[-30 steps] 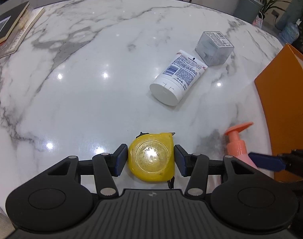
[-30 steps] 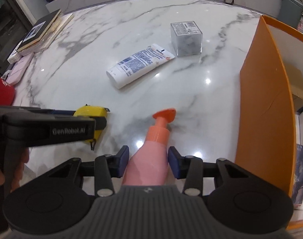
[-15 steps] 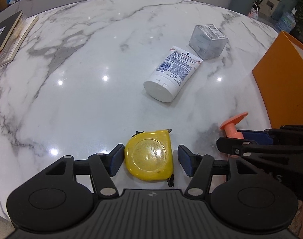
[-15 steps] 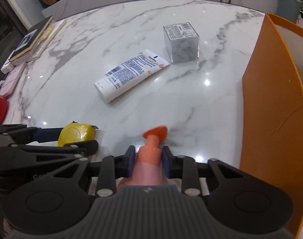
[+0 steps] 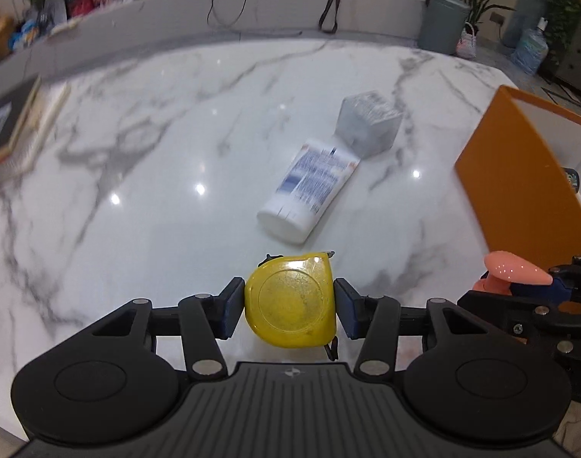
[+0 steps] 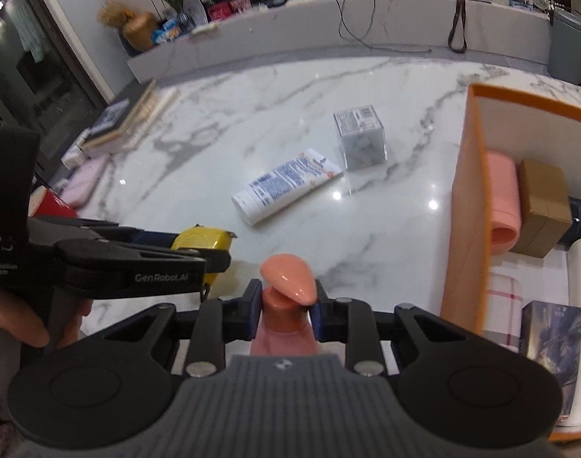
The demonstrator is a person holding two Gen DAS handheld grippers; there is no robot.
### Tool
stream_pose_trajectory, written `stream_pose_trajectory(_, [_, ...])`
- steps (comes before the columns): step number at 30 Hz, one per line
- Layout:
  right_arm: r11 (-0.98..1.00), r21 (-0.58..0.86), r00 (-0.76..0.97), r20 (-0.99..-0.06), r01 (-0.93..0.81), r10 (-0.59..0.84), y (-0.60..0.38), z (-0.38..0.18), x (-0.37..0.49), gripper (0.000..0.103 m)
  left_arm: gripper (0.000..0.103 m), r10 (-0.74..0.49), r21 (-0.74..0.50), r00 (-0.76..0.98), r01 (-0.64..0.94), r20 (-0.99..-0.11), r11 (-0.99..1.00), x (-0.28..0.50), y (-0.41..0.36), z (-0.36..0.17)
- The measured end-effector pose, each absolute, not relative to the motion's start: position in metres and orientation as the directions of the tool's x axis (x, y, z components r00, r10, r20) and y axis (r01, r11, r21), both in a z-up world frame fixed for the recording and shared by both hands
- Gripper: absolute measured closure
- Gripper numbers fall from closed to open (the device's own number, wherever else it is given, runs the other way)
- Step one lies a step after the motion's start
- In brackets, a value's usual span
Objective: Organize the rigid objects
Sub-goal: 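Carry the pink bottle with the right tool while the left carries the tape measure over the orange box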
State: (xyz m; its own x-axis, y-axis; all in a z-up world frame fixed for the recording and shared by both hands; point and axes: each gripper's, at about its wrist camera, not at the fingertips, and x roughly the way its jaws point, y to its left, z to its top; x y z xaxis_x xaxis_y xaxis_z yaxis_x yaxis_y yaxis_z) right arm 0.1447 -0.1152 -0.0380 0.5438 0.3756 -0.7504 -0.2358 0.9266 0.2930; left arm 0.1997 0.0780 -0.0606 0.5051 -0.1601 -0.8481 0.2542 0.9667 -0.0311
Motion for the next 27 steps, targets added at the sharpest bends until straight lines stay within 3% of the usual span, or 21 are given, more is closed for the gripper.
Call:
stream_pose_trajectory(9, [0.905,0.336,0.636,-0.645,-0.26,0.423,-0.144,0.01,0.123,0.078,0.046,-0.199,-0.025,0.591,0.29,-0.782,0.957,0.174,0.057,0.0])
stream_pose_trajectory(16, [0.935,0.297,0.758,-0.559,-0.194,0.335,-0.216,0.066,0.103,0.078,0.046,-0.344,-0.026,0.6,0.473,-0.722,0.881,0.161,-0.017,0.057])
stream_pose_trajectory(20, [0.961,0.261,0.8,-0.556,-0.089,0.225,-0.274,0.078,0.095,0.078,0.046,-0.414,-0.022,0.531,0.596,-0.739,0.803,0.164,-0.078,0.057])
stream_pose_trajectory(27, [0.961,0.271,0.784,-0.606,0.047,0.133,-0.342,0.048,0.096,0.078,0.046,-0.397,-0.086,0.391,0.614,-0.831,0.785,0.195,-0.164,0.01])
